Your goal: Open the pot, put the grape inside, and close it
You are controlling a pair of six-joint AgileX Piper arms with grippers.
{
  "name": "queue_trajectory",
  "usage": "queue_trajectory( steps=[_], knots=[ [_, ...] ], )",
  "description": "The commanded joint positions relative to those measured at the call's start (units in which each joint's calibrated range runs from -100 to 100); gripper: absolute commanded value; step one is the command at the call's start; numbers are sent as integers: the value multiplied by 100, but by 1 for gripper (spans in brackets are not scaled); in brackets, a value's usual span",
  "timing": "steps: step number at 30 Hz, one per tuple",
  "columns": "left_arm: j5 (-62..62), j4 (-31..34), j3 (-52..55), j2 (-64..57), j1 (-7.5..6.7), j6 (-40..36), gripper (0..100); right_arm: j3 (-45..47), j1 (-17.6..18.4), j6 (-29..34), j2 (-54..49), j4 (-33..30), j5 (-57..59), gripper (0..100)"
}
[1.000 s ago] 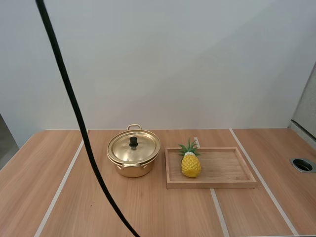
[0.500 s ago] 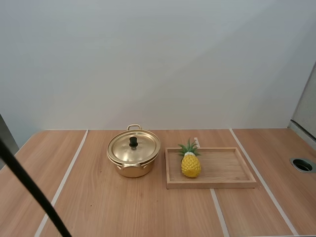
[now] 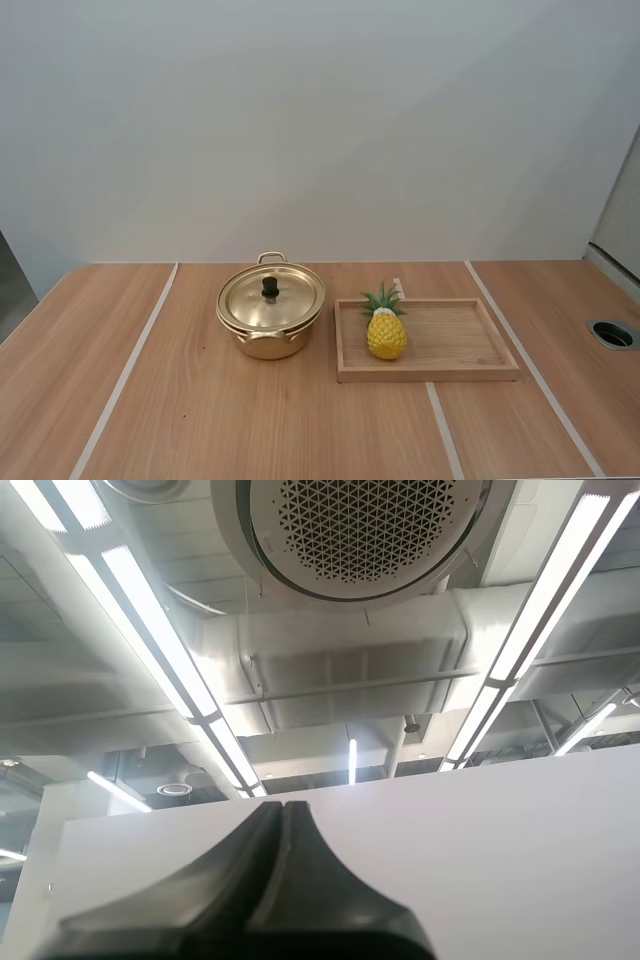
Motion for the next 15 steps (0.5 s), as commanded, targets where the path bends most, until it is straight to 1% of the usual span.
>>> queue_trajectory(
  steps=[1,3,6,9,12,13,15],
  knots=[
    [124,149,397,-257,131,-65,0,31,-21,-48,-298,117,115,0],
    [426,149,376,-257,211,-101,0,41,-21,-48,-359,163,299,0],
    [512,149,424,-257,224,-221,0,41,-21,-48,-400,204,646,0],
    [614,163,450,-257,321,-249,0,83,-21,-48,-445,220,968,0],
    [924,163,450,-257,465,-289,0,355,-21,-48,-569,220,983,0],
    [1011,163,450,-257,493,-345,0,499,-21,-48,-569,220,983,0],
    [989,163,588,-257,499,-404,0,835,-21,-48,-569,220,948,0]
  ],
)
